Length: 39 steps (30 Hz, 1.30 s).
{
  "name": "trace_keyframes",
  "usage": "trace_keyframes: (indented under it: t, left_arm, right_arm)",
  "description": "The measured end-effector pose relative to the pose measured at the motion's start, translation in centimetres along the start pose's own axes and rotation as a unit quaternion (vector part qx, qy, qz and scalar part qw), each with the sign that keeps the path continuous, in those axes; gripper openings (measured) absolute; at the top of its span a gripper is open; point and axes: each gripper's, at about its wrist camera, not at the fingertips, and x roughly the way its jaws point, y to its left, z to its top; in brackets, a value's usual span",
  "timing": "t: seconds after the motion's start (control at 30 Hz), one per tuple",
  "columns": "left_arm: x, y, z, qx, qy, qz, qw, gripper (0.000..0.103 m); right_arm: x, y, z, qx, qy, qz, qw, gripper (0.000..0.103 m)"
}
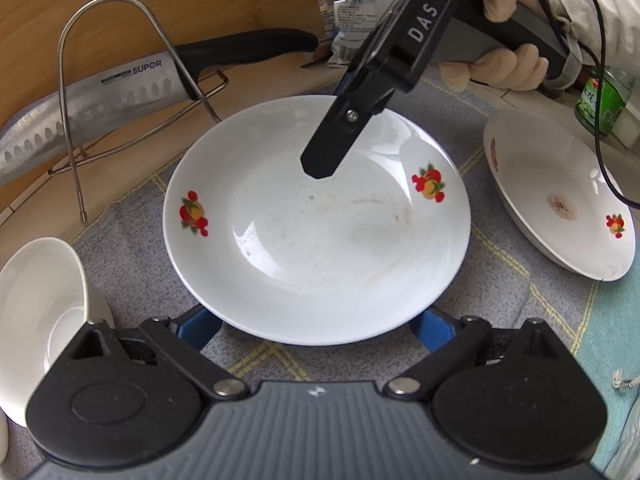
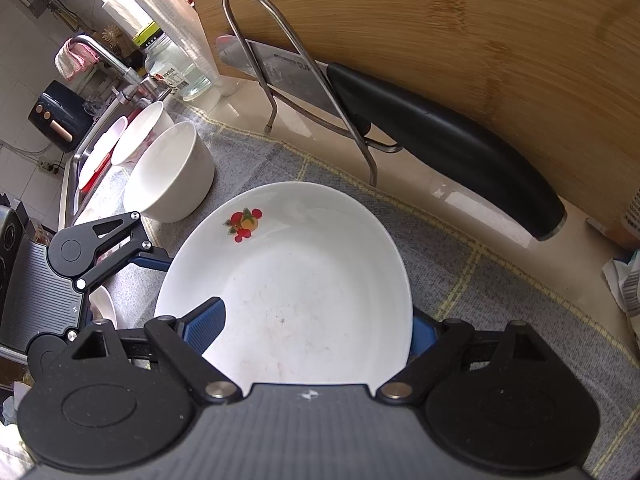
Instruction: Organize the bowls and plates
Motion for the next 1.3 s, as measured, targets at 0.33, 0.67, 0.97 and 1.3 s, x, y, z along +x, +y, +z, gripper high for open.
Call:
trace_keyframes:
  t: [0.33,0.67,0.97,1.3]
  left_arm:
    - [-0.4,-0.4,0.2,0.003,0.0,0.004,1.0,0.099]
    - [-1.5,-1.0,0.6,0.008,-0.006,0.007,0.9999,0.099]
    - [-2.7,-2.2,0.9,0.02,-0.012,0.006,0.9997,0.099]
    - [-3.6,-4.2,1.6,0.044,-0.022,0.002,0.9988,0.099]
  right_arm:
    - [0.0,0.2,-0.1,-0.003,0.001,-0.003,1.0,0.095]
    - [-1.1,0.9,-0.4,-0.008,-0.009,-0.006,1.0,0.095]
    - [-3.1,2.0,-1.7,-0.009,-0.025,-0.017,0.999,0.095]
    - [-5.7,2.8,-3.8,0.003,-0.044,-0.034,0.998,0.095]
